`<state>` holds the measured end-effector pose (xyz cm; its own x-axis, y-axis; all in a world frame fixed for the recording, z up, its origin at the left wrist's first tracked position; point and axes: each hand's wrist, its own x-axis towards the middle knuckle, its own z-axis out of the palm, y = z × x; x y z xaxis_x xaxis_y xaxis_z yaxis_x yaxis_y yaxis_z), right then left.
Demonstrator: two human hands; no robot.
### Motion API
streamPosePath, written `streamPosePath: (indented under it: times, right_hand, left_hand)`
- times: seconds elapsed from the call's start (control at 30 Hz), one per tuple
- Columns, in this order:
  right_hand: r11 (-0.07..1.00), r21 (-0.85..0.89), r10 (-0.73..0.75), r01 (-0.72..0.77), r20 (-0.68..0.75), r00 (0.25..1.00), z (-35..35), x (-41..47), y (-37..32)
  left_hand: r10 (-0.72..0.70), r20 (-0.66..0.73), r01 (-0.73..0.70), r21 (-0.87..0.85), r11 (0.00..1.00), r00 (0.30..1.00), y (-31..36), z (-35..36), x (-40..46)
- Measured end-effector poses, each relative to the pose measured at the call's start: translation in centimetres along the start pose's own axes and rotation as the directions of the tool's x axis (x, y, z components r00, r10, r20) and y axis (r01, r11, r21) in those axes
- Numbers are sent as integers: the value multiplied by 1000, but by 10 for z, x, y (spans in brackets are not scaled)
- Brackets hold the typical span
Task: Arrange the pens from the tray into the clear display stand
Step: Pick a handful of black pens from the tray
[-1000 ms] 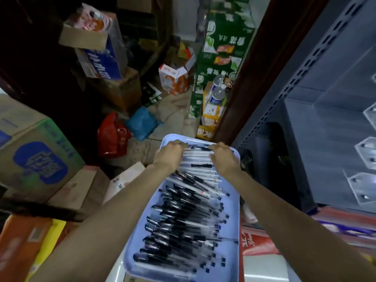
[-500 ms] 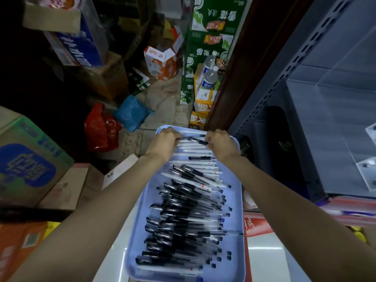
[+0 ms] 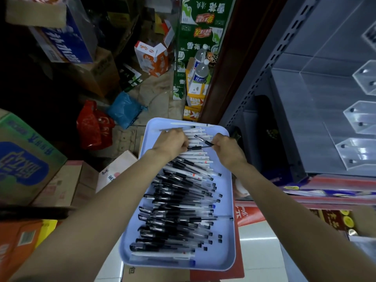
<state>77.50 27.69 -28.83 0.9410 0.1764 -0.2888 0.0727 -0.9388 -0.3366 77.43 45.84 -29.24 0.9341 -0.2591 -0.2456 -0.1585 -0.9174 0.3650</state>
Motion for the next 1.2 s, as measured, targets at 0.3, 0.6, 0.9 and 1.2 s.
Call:
streamPosePath:
  times: [0.3,0.6,0.9,1.2]
  right_hand:
    - [995,3,-103,103,-109,989,3,-15,3]
    - [917,315,-213,245,-133,968,-40,-51,-29]
    - [755,545,-133,365,-418,899,-128,-88,-45]
    - [651,605,-102,459,-529,842,-251,-131,51]
  left_hand:
    - [85,-36,-84,43,996,996,-7,-2,-13]
    - [-254,-280,-140,-879,456,926,15,-41,-58]
    - [-182,-405,-264,-816,515,896,115,-96,-56]
    - [247,-576,-448,-236,863,780,244,-137,-34]
